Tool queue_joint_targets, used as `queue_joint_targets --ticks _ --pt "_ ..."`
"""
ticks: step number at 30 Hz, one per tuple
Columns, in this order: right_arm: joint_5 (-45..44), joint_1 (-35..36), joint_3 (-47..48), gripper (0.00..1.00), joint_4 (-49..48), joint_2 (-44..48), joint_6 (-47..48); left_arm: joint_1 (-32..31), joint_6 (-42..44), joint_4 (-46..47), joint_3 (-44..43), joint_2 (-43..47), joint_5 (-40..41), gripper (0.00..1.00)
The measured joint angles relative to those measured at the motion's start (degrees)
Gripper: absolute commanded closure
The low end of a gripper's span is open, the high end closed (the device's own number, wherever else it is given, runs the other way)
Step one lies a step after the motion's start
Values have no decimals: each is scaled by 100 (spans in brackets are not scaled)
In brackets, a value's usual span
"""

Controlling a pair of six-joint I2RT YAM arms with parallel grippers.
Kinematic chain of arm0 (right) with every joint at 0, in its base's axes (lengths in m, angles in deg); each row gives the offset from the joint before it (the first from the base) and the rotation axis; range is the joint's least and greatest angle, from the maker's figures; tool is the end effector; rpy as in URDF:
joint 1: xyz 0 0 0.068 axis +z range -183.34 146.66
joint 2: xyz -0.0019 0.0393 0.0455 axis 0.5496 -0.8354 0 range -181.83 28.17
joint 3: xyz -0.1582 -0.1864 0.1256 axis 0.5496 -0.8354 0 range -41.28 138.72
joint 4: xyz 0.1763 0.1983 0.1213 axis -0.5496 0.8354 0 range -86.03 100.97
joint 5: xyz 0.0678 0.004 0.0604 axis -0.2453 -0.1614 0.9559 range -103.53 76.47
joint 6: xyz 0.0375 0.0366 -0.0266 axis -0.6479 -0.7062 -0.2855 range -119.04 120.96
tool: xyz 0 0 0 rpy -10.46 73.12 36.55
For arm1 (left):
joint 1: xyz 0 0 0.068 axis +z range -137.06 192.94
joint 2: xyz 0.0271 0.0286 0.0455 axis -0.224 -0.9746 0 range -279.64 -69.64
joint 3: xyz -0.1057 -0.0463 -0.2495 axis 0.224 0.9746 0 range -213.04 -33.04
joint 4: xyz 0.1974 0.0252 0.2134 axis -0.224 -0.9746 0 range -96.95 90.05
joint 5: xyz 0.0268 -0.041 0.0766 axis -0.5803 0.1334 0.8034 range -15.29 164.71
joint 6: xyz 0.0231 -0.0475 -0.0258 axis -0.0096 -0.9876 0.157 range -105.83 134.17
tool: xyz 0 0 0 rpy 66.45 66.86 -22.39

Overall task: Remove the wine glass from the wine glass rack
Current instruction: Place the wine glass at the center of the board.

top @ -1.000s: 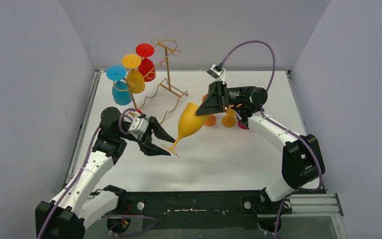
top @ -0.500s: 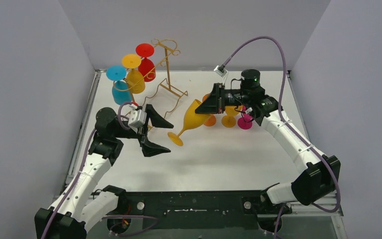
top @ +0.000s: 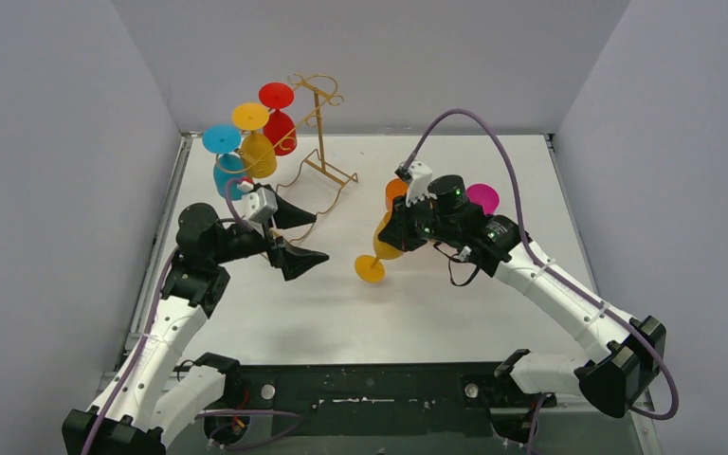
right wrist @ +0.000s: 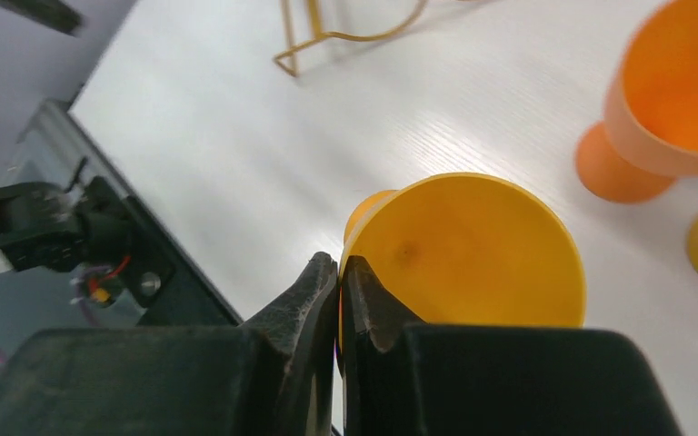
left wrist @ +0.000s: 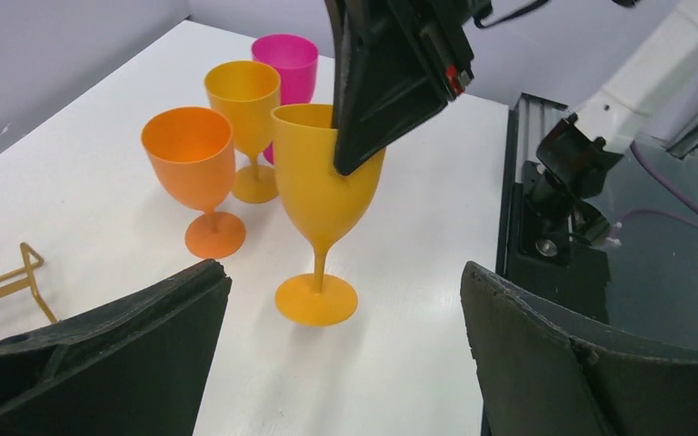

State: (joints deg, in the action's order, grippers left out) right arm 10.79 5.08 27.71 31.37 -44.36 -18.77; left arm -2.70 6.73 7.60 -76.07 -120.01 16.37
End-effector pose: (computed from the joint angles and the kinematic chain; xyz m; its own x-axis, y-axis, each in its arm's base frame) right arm 0.2375 0.2107 0.3521 -0.6637 -0.1338 -0.7359 -0.6576 0.5733 0.4888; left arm 0.2109 -0.0968 0.3430 -0.1210 -0.0366 -0.9920 0.9535 0.2736 -0.1264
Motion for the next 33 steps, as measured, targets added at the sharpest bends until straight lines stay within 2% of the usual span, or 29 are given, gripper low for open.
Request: queue_joint_targets --ticks 5,10,16,21,24,33 --pt "-1480 44 -452 100 68 96 -240 0 -396 -31 -31 11 531 3" --pt "-2850 24 -533 100 315 101 -632 0 -776 -632 -437 -140 1143 3" --pt "-3950 -109 -894 100 466 341 -1001 4 -1473 -855 -385 136 1751 3" --pt "-4022 -1040 -1073 100 605 413 -1078 4 -1759 -1172 -293 570 2024 2" --pt "-3860 -1657 -1259 100 573 424 -1051 4 -1738 -1657 -295 739 2472 3" --pt "-3473 -1735 -1320 100 573 286 -909 4 -1657 -3047 -369 1178 4798 3"
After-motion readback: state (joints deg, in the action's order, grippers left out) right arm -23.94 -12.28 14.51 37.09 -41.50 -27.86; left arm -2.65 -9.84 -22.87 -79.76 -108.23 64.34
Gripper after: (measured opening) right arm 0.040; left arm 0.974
